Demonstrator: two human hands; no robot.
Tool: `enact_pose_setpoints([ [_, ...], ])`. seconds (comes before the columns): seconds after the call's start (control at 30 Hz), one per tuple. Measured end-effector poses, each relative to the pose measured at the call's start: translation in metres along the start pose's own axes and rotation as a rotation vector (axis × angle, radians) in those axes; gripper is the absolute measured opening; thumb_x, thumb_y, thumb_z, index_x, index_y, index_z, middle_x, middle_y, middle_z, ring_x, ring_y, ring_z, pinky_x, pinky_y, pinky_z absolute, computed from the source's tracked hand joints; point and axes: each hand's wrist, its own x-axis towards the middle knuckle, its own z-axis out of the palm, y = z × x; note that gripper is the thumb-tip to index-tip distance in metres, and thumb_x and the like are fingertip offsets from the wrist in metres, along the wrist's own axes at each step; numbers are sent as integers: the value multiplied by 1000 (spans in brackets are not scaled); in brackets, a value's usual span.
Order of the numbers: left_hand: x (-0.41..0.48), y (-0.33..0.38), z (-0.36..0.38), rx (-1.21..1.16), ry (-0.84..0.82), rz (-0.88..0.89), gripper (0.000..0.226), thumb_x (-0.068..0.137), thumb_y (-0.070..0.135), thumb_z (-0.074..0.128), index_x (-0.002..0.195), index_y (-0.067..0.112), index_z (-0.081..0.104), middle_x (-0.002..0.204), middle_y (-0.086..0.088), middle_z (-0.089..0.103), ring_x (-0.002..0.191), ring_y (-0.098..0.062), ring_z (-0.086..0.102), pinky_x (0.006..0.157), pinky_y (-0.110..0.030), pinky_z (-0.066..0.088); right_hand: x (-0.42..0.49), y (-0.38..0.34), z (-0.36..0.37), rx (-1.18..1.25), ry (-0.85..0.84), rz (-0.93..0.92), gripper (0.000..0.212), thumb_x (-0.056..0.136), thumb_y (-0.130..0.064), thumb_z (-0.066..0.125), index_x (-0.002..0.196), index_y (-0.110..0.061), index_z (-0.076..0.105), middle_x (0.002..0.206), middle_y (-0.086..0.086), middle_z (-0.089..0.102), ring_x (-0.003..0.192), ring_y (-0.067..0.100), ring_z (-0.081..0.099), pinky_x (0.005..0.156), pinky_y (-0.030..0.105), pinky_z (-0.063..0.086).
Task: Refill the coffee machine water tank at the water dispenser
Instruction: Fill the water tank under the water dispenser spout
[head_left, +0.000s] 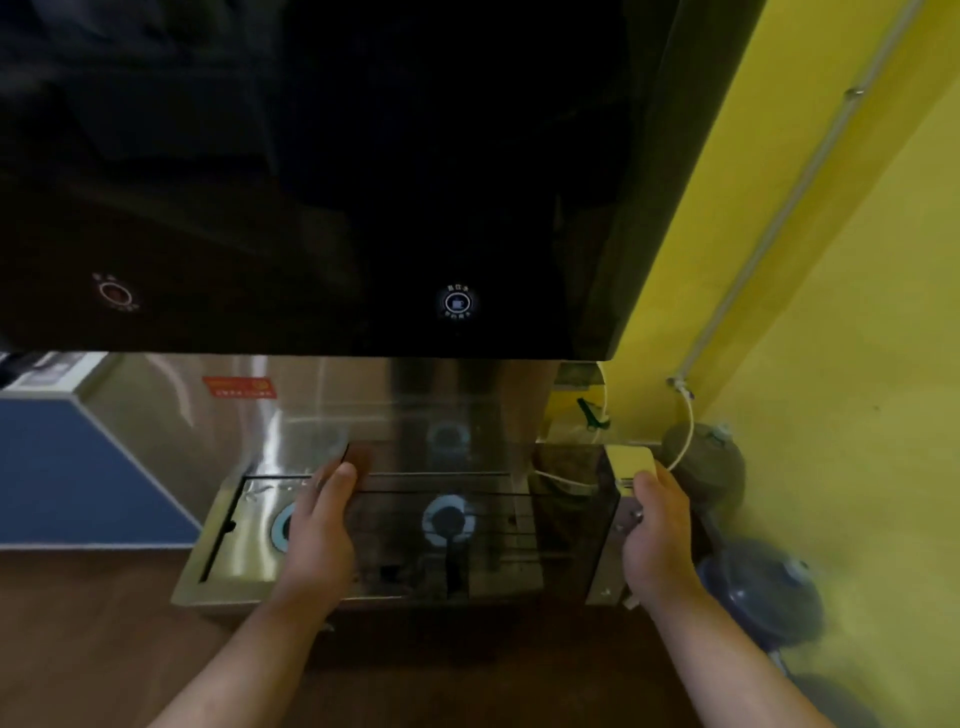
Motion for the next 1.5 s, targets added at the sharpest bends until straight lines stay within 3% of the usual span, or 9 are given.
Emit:
enact_pose_setpoints([
  [0.23,27,-4,19,-52,135,-10,40,102,32,47,135,11,49,98,-2,68,66,1,71,49,-11,49,42,25,16,-6,-3,-25,23,89,-16,43,67,-20,44,46,-16,47,45,-1,40,49,19,35],
  [0.4,43,2,26,-62,139,27,13,102,28,46,110,20,53,91,2,66,60,6,68,50,-7,47,59,37,26,-11,12,-100,18,82,-21,40,64,-22,43,48,-21,49,47,-4,40,50,14,34],
  [0.67,40,9,26,-35,110,37,22,104,26,43,114,12,56,80,6,71,61,7,68,50,-7,47,71,48,26,0,-39,-153,20,83,-29,45,65,-26,55,60,-17,56,62,7,50,64,27,41],
  [0.83,20,14,18,11,254,79,20,105,26,37,102,21,56,89,9,60,94,-3,61,83,-18,46,70,48,30,16,10,-100,17,81,-29,44,66,-21,47,55,-16,50,56,6,43,59,26,37],
  [0.9,0,12,18,158,406,214,12,100,28,46,106,20,54,92,3,55,89,-13,56,77,-27,44,72,50,29,30,35,-90,17,80,-32,46,66,-24,50,57,-15,50,59,9,44,63,30,37],
  [0.97,-23,17,30,525,286,575,15,95,25,52,110,23,55,87,0,56,75,-13,56,64,-30,47,74,50,28,35,25,-85,20,79,-37,48,62,-29,56,58,-14,48,63,17,43,65,35,36],
  [1.1,-27,42,59,1118,71,1001,65,89,35,48,148,13,36,81,10,46,70,-9,46,57,-15,36,79,48,27,57,24,-55,23,73,-44,51,54,-30,56,57,-10,45,63,23,39,66,41,32],
  [1.23,-18,61,83,1244,90,1041,80,88,28,57,156,11,17,73,10,39,59,-8,39,48,-15,17,85,50,26,38,33,-95,22,77,-43,51,62,-30,62,67,1,48,73,27,44,71,43,36],
  [1.5,-6,63,96,1274,119,1047,86,90,33,54,157,18,3,76,6,46,61,-11,47,46,-18,26,87,52,26,29,32,-73,23,77,-42,51,59,-30,56,61,0,43,67,31,42,67,44,34],
])
